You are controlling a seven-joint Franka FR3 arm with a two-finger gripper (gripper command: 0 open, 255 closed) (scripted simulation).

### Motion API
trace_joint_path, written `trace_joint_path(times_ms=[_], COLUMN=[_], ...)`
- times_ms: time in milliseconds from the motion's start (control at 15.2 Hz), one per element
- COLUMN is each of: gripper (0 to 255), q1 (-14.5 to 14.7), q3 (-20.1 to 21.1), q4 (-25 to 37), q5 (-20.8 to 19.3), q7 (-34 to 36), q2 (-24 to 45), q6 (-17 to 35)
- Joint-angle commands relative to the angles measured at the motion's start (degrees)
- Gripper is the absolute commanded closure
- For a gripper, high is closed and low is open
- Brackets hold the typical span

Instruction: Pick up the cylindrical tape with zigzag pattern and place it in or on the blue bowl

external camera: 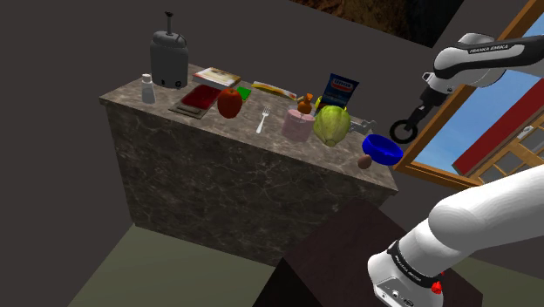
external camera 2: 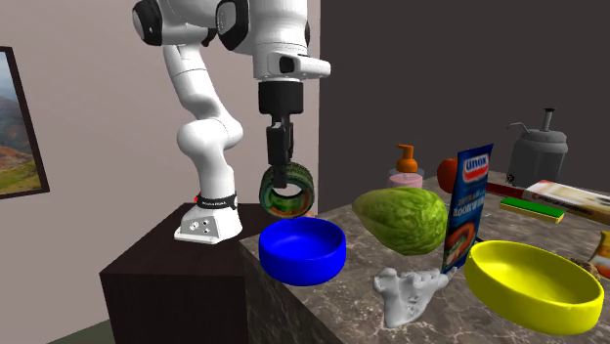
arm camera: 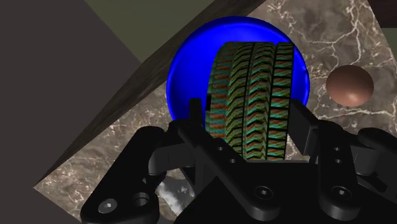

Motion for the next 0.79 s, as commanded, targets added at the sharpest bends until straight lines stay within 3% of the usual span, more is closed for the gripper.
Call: trace_joint_path(times_ms=[0, 528, 726], gripper=[255, 255, 255], q1=[0.0, 0.2, 0.2], q3=[-0.4, -2.0, -2.0], q4=[-1.1, -5.2, -5.2], q5=[0.0, 0.4, 0.4], q7=[-0.2, -0.6, -0.6], q2=[0.5, 3.0, 3.0], q6=[1.7, 8.1, 8.1])
